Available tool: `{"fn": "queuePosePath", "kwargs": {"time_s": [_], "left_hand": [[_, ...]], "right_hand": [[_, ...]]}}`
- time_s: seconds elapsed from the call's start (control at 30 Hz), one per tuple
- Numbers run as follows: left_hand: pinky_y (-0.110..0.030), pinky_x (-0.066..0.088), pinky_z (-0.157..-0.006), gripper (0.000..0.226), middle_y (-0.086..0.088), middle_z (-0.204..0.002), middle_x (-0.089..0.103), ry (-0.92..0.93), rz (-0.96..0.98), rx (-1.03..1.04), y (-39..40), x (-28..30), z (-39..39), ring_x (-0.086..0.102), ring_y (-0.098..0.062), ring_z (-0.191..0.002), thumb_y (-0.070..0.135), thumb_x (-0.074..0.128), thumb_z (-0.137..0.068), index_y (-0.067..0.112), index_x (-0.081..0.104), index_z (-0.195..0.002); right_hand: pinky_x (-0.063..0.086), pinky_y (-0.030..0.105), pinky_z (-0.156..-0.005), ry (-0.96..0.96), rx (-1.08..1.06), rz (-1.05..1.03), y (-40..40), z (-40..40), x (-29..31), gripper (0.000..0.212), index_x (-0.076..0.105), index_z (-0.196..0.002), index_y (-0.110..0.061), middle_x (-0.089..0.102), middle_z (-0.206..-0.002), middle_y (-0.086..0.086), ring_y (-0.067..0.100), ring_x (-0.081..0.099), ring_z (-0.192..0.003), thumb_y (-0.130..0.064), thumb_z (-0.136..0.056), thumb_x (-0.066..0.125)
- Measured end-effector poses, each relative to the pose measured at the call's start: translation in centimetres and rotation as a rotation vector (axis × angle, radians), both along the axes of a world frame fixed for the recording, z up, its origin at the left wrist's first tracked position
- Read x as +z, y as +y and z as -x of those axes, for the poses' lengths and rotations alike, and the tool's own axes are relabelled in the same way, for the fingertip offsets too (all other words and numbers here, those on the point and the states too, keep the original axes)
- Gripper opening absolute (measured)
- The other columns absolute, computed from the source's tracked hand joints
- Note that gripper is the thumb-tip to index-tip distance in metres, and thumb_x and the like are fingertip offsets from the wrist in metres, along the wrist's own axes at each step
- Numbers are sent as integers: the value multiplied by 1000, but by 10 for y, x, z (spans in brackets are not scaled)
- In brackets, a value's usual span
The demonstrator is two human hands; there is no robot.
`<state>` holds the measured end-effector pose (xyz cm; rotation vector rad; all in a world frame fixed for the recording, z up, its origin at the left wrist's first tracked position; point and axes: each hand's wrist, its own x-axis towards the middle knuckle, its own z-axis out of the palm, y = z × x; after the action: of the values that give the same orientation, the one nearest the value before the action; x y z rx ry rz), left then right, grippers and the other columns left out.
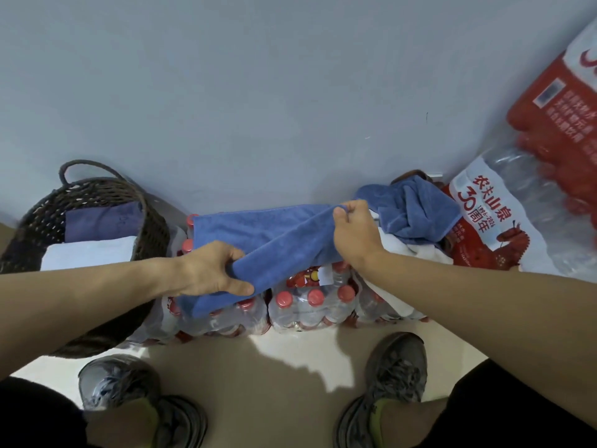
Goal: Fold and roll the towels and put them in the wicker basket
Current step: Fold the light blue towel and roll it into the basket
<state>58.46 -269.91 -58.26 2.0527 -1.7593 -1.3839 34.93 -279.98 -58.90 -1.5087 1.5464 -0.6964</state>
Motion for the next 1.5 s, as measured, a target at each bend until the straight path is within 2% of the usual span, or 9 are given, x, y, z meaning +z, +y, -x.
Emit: {"fn": "queuePosePath", "kwargs": {"time_s": [0.2, 0.4, 0.57, 0.73, 0.93, 1.0, 1.1, 1.23, 1.5], "left_hand": [[-19, 41, -58, 26, 11, -57, 51, -46, -68, -50, 3, 9, -45, 48, -4, -55, 16, 82, -73, 18, 61, -58], [-33, 52, -76, 11, -2, -69, 62, -17, -201, -34, 15, 7, -73, 57, -14, -69, 20, 76, -84, 10, 74, -80], [-27, 56, -64, 11, -8, -76, 70, 106, -408, 82, 26, 4, -74, 70, -17, -67, 13, 62, -95, 4, 63, -100], [-25, 52, -46, 16, -12, -62, 62, 16, -144, 385, 18, -14, -67, 60, -20, -51, 14, 59, -96, -1, 62, -94], [-41, 59, -63, 23, -18, -86, 65, 42, 2, 719, -7, -42, -58, 66, -33, -73, 20, 53, -100, 0, 62, -107], [-49, 60, -70, 22, -25, -96, 66, 5, 11, 743, -11, -51, -59, 68, -42, -83, 20, 50, -102, 2, 62, -105], [-46, 58, -77, 25, -21, -96, 66, -104, 47, 709, -19, -60, -63, 66, -36, -82, 22, 47, -102, 2, 63, -106], [-32, 45, -72, 24, -18, -91, 63, -197, 138, 662, -33, -64, -69, 57, -29, -80, 15, 48, -100, -2, 65, -101], [-34, 48, -75, 32, -23, -98, 68, -282, 109, 657, -45, -69, -75, 65, -38, -93, 24, 55, -98, -5, 68, -99]], "right_hand": [[36, 27, -62, 8, 11, 41, -1, 34, -14, 5, 49, -95, -19, 50, -79, -3, 11, 47, -72, -20, -99, 46], [38, 28, -60, -2, -4, -76, 21, 57, -36, 15, 48, -84, -22, 51, -76, -4, 13, 46, -71, -17, -98, 48], [41, 30, -63, 121, 132, -128, 38, 59, -46, 8, 42, -95, -25, 57, -86, 1, 16, 53, -77, -26, -103, 40], [37, 20, -63, 205, 177, -66, 29, 52, -45, 6, 42, -106, -18, 55, -87, -1, 12, 52, -78, -23, -104, 42], [38, 26, -68, 238, 114, -30, -4, 36, -40, 15, 51, -98, -13, 55, -76, -1, 13, 51, -70, -27, -102, 49], [36, 25, -63, 296, 125, -25, -16, 31, -40, 25, 52, -81, -14, 53, -69, -2, 13, 48, -64, -28, -102, 49], [34, 27, -57, 330, 109, -44, -31, 24, -42, 39, 43, -63, -21, 48, -62, -3, 13, 45, -59, -27, -101, 50], [36, 28, -65, 411, 128, -120, -42, 15, -47, 39, 51, -66, -11, 52, -64, 4, 23, 52, -69, -25, -102, 49], [53, 37, -79, 453, 118, -218, -49, 7, -49, 36, 66, -81, -4, 65, -79, 12, 33, 65, -84, -33, -99, 55]]}}
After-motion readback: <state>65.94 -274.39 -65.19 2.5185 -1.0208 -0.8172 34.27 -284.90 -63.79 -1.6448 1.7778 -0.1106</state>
